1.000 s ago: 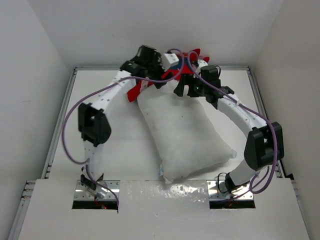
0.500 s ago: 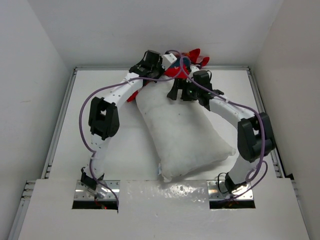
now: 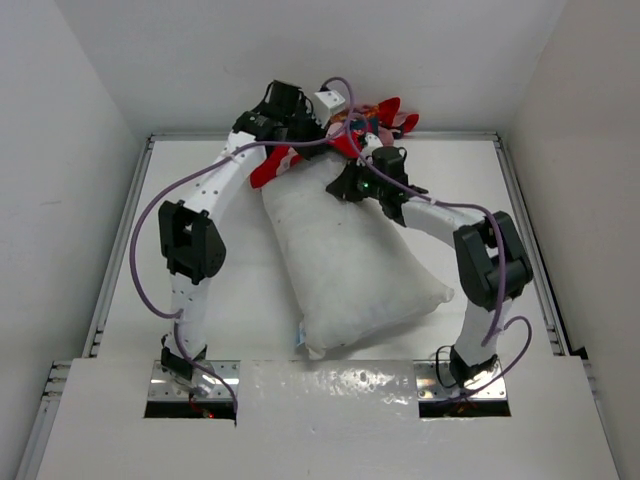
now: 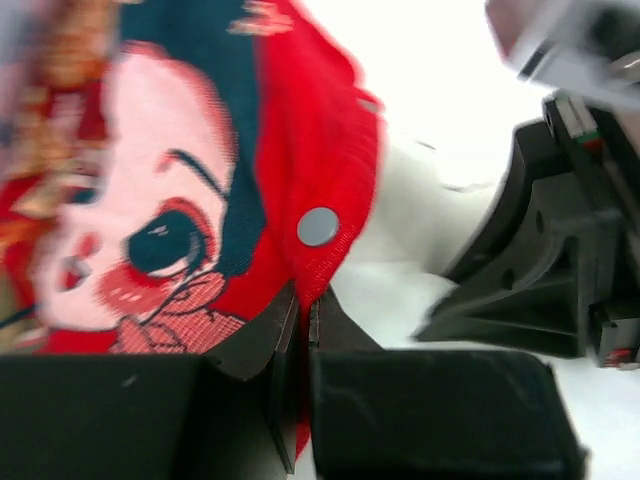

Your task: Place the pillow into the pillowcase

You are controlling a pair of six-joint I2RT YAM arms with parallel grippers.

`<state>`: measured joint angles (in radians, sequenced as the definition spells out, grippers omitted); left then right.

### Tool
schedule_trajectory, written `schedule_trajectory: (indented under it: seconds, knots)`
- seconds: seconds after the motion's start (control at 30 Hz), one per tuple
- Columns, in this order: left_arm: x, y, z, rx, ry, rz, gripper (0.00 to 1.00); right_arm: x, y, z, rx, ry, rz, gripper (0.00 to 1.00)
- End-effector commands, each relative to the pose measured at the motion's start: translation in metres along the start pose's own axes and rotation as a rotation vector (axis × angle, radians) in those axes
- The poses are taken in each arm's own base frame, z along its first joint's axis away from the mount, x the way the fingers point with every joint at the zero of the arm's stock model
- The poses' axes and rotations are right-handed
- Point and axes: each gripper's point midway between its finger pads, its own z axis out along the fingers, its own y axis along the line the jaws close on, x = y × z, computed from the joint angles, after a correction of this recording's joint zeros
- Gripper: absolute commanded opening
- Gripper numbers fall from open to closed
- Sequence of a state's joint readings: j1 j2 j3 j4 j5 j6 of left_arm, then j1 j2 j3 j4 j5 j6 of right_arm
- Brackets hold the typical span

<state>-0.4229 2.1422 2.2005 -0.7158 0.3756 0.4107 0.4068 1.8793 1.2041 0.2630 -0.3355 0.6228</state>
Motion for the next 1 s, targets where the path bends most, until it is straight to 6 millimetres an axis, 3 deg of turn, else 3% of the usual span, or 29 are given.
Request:
schedule_trajectory:
  seconds: [0.0, 0.03, 0.07, 0.13, 0.2, 0.23, 0.27, 0.4, 0.5, 0.6, 0.63, 0.67, 0.7, 0.73, 0.8, 0.83, 0.93, 0.97]
  knots:
    - [-0.023, -0.070, -0.044, 0.298, -0.045, -0.012, 0.00, -0.089, 0.083, -0.036, -0.154, -0.376, -0.166, 0.00]
    - [-0.020, -0.078, -0.047, 0.337, -0.039, -0.007, 0.00, -0.104, 0.094, -0.048, -0.164, -0.451, -0.168, 0.00]
    - [-0.014, -0.087, -0.053, 0.386, -0.022, 0.008, 0.00, -0.132, 0.100, -0.063, -0.162, -0.595, -0.141, 0.00]
    - [-0.016, -0.106, -0.064, 0.486, -0.043, 0.010, 0.00, -0.152, 0.095, -0.075, -0.131, -0.720, -0.100, 0.00]
    - [-0.019, -0.121, -0.079, 0.565, -0.060, 0.016, 0.00, -0.168, 0.063, -0.081, 0.040, -0.819, -0.041, 0.00]
    - [-0.020, -0.124, -0.083, 0.574, -0.061, 0.022, 0.00, -0.169, 0.045, -0.083, 0.128, -0.843, -0.010, 0.00]
    - [-0.020, -0.126, -0.092, 0.576, -0.056, 0.043, 0.00, -0.171, 0.010, -0.093, 0.301, -0.902, 0.059, 0.00]
    - [-0.001, -0.124, -0.102, 0.558, 0.013, 0.077, 0.00, -0.152, -0.074, -0.124, 0.629, -0.949, 0.210, 0.00]
    - [0.020, -0.127, -0.097, 0.576, 0.070, 0.063, 0.00, -0.141, -0.092, -0.123, 0.692, -0.924, 0.239, 0.00]
    - [0.035, -0.117, -0.080, 0.529, 0.108, 0.045, 0.00, -0.123, -0.090, -0.100, 0.653, -0.807, 0.188, 0.00]
    - [0.040, -0.111, -0.070, 0.491, 0.120, 0.030, 0.00, -0.116, -0.090, -0.096, 0.656, -0.774, 0.169, 0.08]
    - [0.041, -0.108, -0.067, 0.475, 0.119, 0.024, 0.06, -0.113, -0.089, -0.094, 0.650, -0.749, 0.156, 0.27]
    - [0.041, -0.104, -0.064, 0.457, 0.117, 0.017, 0.15, -0.104, -0.086, -0.087, 0.623, -0.676, 0.097, 0.53]
    - [0.041, -0.097, -0.063, 0.421, 0.126, 0.017, 0.44, -0.103, -0.084, -0.086, 0.620, -0.641, 0.053, 0.93]
    - [0.038, -0.082, -0.065, 0.357, 0.122, -0.005, 0.68, -0.097, -0.074, -0.087, 0.607, -0.511, -0.090, 0.99]
    - [0.038, -0.072, -0.068, 0.318, 0.124, -0.009, 0.88, -0.108, -0.064, -0.090, 0.594, -0.490, -0.143, 0.99]
    - [0.040, -0.030, -0.087, 0.171, 0.104, -0.082, 0.91, -0.108, -0.040, -0.101, 0.528, -0.345, -0.358, 0.99]
    - [0.047, -0.005, -0.098, 0.092, 0.082, -0.123, 0.90, -0.109, -0.031, -0.112, 0.509, -0.310, -0.446, 0.99]
